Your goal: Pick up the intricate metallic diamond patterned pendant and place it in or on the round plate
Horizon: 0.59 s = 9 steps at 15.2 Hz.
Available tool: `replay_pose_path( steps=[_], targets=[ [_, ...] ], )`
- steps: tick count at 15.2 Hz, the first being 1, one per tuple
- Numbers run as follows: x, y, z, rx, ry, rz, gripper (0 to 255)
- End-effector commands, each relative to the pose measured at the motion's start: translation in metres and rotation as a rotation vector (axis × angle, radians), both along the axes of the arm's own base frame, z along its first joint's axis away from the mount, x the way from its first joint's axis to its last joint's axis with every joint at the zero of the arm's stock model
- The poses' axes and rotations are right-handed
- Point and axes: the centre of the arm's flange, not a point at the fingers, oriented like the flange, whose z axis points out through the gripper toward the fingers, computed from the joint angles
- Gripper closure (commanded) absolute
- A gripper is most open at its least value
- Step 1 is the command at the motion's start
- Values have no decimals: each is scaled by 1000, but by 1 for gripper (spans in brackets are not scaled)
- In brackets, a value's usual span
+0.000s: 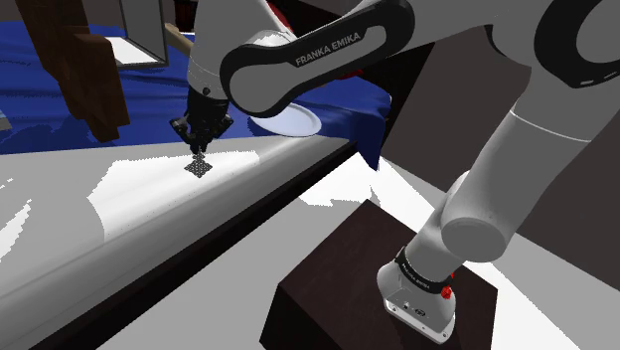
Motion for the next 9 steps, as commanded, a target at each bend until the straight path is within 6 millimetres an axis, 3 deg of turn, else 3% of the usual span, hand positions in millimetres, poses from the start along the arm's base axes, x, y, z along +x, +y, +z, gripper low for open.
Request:
replay_pose_path(
  steps=[1, 5, 9],
  targets=[
    [0, 0, 0, 0, 0, 0, 255],
    [0, 0, 0, 0, 0, 0, 255],
    [0, 0, 21, 0, 0, 0, 255]
  ],
)
